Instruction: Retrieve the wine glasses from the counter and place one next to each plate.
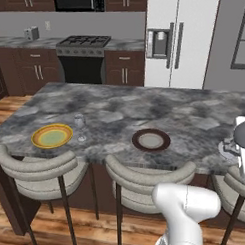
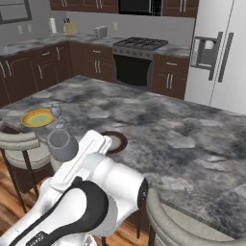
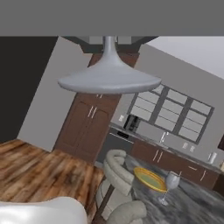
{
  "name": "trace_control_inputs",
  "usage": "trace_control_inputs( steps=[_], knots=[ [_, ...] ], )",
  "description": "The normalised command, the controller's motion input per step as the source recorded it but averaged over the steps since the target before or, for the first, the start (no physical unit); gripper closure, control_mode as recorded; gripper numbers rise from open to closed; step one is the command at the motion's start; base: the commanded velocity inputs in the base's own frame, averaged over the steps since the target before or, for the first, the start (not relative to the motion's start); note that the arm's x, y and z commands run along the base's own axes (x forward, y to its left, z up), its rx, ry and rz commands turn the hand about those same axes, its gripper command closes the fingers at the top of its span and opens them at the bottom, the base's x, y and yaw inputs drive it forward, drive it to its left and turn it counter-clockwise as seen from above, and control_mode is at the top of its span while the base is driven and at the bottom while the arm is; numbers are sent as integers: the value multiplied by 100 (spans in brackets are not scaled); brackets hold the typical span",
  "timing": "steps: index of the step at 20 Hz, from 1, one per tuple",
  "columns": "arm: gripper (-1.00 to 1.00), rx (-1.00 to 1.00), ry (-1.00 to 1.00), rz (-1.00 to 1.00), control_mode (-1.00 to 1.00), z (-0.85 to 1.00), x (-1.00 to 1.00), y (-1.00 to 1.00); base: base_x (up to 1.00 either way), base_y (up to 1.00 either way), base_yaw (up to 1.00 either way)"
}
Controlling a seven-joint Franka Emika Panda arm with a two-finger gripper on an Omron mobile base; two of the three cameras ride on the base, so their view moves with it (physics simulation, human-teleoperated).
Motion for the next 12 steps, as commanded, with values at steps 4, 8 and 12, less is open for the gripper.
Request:
trace_control_inputs(
  steps=[4,8,12],
  knots=[
    [100,4,1,28,-100,-25,96,-45,0,0,0],
    [100,0,0,18,-100,-12,69,-27,0,0,0],
    [100,-1,3,4,-100,-17,66,-11,0,0,0]
  ],
)
